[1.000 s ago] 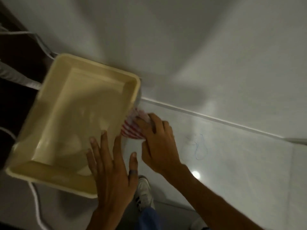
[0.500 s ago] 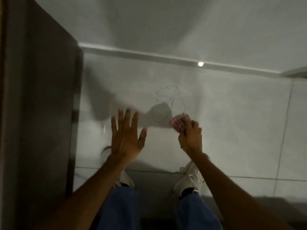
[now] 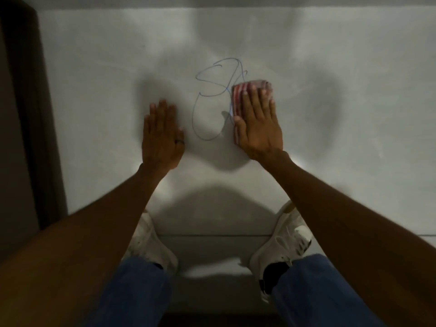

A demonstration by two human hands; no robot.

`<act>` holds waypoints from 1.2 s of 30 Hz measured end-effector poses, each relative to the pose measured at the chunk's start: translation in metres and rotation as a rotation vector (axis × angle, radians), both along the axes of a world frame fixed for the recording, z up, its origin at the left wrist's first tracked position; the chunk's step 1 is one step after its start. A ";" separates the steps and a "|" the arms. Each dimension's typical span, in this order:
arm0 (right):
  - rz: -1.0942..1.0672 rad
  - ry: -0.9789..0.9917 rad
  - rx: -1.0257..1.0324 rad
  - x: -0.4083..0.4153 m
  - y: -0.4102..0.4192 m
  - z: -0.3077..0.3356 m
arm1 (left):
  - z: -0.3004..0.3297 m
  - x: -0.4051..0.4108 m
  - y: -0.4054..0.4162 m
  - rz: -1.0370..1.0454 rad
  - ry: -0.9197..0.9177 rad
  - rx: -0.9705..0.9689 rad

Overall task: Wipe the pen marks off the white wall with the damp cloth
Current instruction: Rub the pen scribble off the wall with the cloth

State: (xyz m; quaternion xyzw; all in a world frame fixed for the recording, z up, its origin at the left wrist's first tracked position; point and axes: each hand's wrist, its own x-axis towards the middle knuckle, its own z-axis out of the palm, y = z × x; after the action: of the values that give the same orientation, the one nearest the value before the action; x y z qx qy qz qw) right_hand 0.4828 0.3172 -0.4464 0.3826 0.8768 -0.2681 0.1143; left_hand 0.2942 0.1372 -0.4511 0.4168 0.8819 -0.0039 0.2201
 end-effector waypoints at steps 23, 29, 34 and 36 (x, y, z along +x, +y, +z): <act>0.064 0.016 0.308 -0.043 0.031 -0.051 | -0.085 0.005 -0.001 -0.002 0.300 0.361; -0.049 0.028 0.318 -0.104 0.071 -0.051 | -0.084 -0.006 -0.010 -0.028 0.297 0.370; 0.023 0.072 0.410 -0.010 -0.046 -0.057 | -0.078 0.007 -0.010 0.015 0.278 0.396; 0.054 0.071 0.360 0.030 -0.093 -0.057 | -0.075 0.010 -0.006 0.031 0.265 0.434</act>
State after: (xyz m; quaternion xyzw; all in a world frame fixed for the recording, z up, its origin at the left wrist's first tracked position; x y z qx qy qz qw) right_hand 0.5127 0.2238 -0.5035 0.3635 0.9240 -0.1169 0.0203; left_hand 0.3042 0.1314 -0.5263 0.4366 0.8895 0.1345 0.0079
